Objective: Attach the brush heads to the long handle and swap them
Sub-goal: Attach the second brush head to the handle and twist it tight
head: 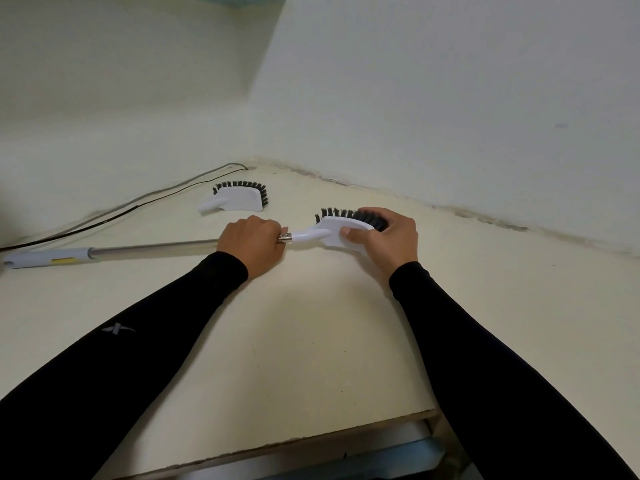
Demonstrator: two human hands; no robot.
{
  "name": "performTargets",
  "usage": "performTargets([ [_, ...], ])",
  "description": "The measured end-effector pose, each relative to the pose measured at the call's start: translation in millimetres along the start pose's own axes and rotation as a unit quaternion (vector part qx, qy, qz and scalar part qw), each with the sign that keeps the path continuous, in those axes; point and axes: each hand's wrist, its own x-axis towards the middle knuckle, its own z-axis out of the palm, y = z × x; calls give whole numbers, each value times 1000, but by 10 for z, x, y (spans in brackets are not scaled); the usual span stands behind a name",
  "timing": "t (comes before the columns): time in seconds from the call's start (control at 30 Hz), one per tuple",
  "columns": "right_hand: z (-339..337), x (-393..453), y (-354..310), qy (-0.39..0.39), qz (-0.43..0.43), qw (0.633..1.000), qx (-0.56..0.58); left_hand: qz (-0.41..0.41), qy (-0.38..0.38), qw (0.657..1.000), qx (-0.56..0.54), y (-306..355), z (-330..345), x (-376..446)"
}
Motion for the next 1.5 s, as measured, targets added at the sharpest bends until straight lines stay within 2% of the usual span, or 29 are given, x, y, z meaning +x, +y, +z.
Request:
performTargets([
  [0.13, 14, -25, -7, 4, -14, 1000, 0, 0, -56, 997, -61, -45, -77, 54],
  [0.2, 16, -23, -16, 4, -24, 1000, -2, -4, -120, 983, -141, -95, -176, 114],
  [0.37, 20, -19, -13, 0, -42, 999, -10, 23, -301, 897, -324, -253, -503, 274],
  [0.5, 30, -37, -52, 5, -62, 998, 11, 12, -347, 877, -333, -294, -576, 363],
  [0.73, 25, -73, -96, 4, -94, 994, 50, -55, -447, 844, -290, -169, -582, 431],
  [0.8, 25, -79, -97, 6, -95, 994, 50, -67, -424, 864, -261, -133, -548, 414],
  [0.93, 14, -67, -89, 15, -95, 994, 51, -17, -263, 947, -185, -74, -444, 308],
  [1.07, 37, -84, -84, -5, -89, 995, 41, 1, -146, 983, -109, -104, -341, 171],
  [1.17, 46, -85, -87, -17, -83, 996, 39, 9, -98, 993, -58, -116, -305, 110],
  [1.33, 36, -86, -90, -26, -56, 997, 40, 17, -60, 998, -8, -66, -230, 34],
  [1.5, 33, -99, -112, -31, -18, 999, 37, 15, -12, 1000, 8, -42, -129, -46],
])
